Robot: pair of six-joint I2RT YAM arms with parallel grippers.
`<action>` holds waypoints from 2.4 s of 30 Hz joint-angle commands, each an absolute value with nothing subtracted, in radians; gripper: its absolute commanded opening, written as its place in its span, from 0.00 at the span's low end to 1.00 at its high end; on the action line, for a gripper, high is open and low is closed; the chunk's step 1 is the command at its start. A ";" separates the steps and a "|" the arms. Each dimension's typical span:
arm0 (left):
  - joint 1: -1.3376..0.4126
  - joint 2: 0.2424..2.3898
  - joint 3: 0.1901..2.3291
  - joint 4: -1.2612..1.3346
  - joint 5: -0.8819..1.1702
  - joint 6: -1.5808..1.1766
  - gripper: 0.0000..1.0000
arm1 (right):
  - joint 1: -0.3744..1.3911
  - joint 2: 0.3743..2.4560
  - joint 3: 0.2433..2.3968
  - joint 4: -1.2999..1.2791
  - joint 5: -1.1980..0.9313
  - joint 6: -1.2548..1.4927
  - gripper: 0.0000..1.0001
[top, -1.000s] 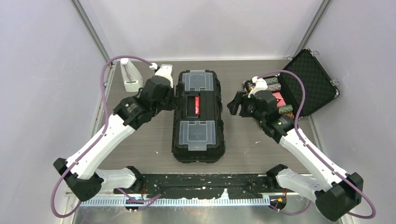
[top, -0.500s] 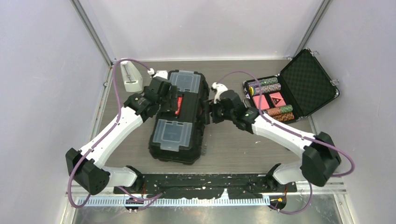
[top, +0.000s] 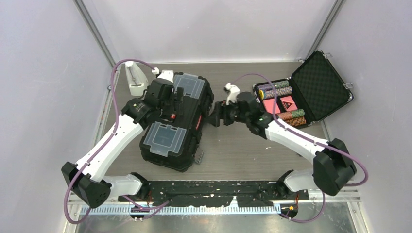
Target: Pack the tool kit
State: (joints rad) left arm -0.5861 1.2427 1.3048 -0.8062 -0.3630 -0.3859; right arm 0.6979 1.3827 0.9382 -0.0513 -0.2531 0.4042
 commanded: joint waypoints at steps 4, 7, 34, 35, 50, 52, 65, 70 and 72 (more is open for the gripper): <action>-0.586 1.203 1.368 -0.792 -0.242 -0.339 0.84 | 0.472 1.331 0.708 0.392 -0.447 0.490 0.80; -0.586 1.201 1.375 -0.799 -0.209 -0.319 0.84 | 0.444 1.409 0.668 0.616 -0.526 0.455 0.83; -0.586 1.112 1.258 -0.833 -0.132 -0.286 0.84 | 0.329 2.227 0.991 1.620 -0.950 0.873 0.96; -0.586 1.117 1.258 -0.829 -0.125 -0.287 0.84 | 0.330 2.234 0.990 1.620 -0.961 0.878 0.96; -0.607 1.163 1.218 -0.808 -0.118 -0.288 0.84 | 0.348 2.264 1.046 1.618 -1.118 0.977 0.99; -0.608 1.167 1.219 -0.806 -0.123 -0.286 0.84 | 0.346 2.238 1.032 1.619 -1.146 0.975 1.00; -0.620 1.183 1.236 -0.825 -0.164 -0.257 0.84 | 0.305 2.140 0.998 1.619 -1.296 1.017 0.78; -0.622 1.185 1.242 -0.820 -0.163 -0.255 0.84 | 0.305 2.121 1.015 1.621 -1.317 1.073 0.68; -0.625 1.188 1.244 -0.818 -0.160 -0.255 0.84 | 0.306 2.116 1.019 1.620 -1.315 1.096 0.65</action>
State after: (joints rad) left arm -0.6182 1.1824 1.2209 -0.8158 -0.1390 -0.2794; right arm 0.2737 2.1807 1.0012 1.4700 -1.1774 1.0027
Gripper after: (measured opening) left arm 0.840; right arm 0.673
